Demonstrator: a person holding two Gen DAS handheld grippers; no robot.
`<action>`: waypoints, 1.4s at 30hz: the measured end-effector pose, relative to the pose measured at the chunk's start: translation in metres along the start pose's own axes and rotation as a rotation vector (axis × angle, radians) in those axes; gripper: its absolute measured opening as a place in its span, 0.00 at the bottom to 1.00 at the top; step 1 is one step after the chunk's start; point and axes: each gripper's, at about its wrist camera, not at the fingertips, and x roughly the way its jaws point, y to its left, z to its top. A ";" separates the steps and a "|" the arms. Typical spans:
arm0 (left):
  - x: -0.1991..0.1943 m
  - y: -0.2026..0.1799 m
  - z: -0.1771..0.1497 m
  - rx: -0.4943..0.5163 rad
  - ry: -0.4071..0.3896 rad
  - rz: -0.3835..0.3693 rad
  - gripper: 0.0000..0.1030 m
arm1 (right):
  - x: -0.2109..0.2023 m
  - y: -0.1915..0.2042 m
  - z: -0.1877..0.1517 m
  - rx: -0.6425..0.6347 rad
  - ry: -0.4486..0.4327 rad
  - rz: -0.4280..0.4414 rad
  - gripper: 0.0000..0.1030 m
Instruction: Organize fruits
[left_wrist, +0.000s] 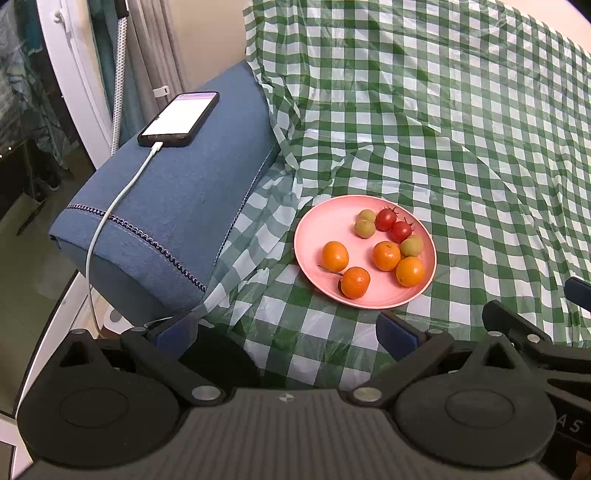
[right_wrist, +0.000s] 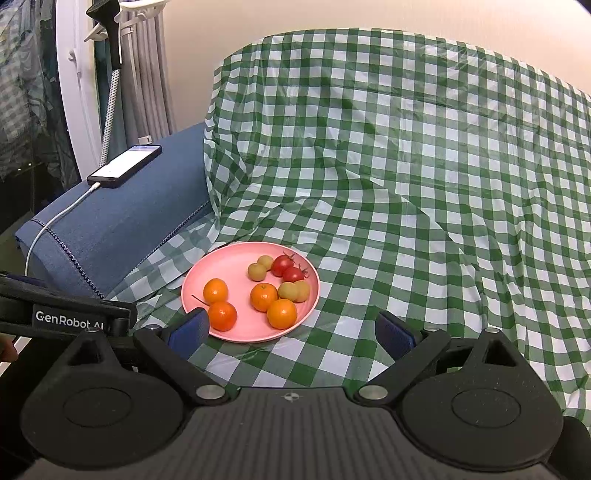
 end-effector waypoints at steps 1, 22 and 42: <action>0.000 -0.001 0.000 0.010 0.000 0.007 1.00 | 0.000 0.000 0.000 0.000 0.000 -0.001 0.94; 0.005 0.000 0.004 0.015 0.013 0.039 1.00 | 0.005 -0.002 -0.003 -0.001 0.014 0.003 0.94; 0.007 0.000 0.002 0.016 0.023 0.037 1.00 | 0.007 -0.002 -0.002 -0.010 0.021 0.002 0.94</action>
